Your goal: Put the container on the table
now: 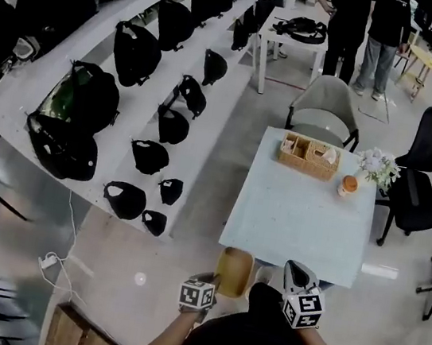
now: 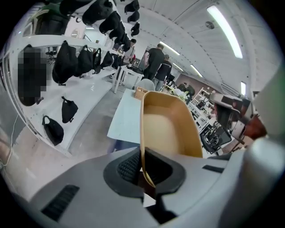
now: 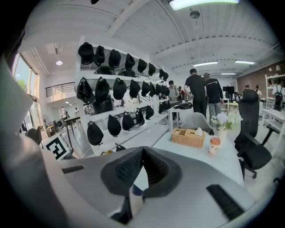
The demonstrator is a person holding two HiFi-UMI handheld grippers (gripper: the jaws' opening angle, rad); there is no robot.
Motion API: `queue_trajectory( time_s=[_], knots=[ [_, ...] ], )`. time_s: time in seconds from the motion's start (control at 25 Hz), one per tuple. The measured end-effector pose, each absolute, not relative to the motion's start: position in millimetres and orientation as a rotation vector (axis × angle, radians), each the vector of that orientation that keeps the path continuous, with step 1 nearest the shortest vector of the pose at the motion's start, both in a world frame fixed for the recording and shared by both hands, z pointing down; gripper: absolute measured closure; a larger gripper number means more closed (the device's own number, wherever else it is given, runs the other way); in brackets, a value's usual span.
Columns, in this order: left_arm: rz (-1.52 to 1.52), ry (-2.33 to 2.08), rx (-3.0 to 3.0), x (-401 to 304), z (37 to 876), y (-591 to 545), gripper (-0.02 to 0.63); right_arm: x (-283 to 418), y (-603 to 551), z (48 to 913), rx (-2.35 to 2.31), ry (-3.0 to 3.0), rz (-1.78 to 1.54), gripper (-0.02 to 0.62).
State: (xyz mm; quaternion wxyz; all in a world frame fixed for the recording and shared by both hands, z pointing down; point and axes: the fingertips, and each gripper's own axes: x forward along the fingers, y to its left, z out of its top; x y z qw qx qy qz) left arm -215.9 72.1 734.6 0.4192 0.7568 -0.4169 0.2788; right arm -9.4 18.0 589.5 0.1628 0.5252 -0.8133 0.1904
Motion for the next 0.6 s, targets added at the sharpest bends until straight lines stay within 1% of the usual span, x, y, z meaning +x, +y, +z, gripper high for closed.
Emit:
queue_trajectory(
  time_s=[0.2,0.6],
  knots=[
    [0.751,-1.024,1.887,-185.0,742.1,13.3,0.594,36.5,-38.6,595.5,1.555,-2.269,0.588,0.597],
    [0.833,-1.038,1.837,-154.2,758.1,-72.6,0.594,55.7,-114.8,618.8,1.470,-2.313,0.647,0.597]
  ],
)
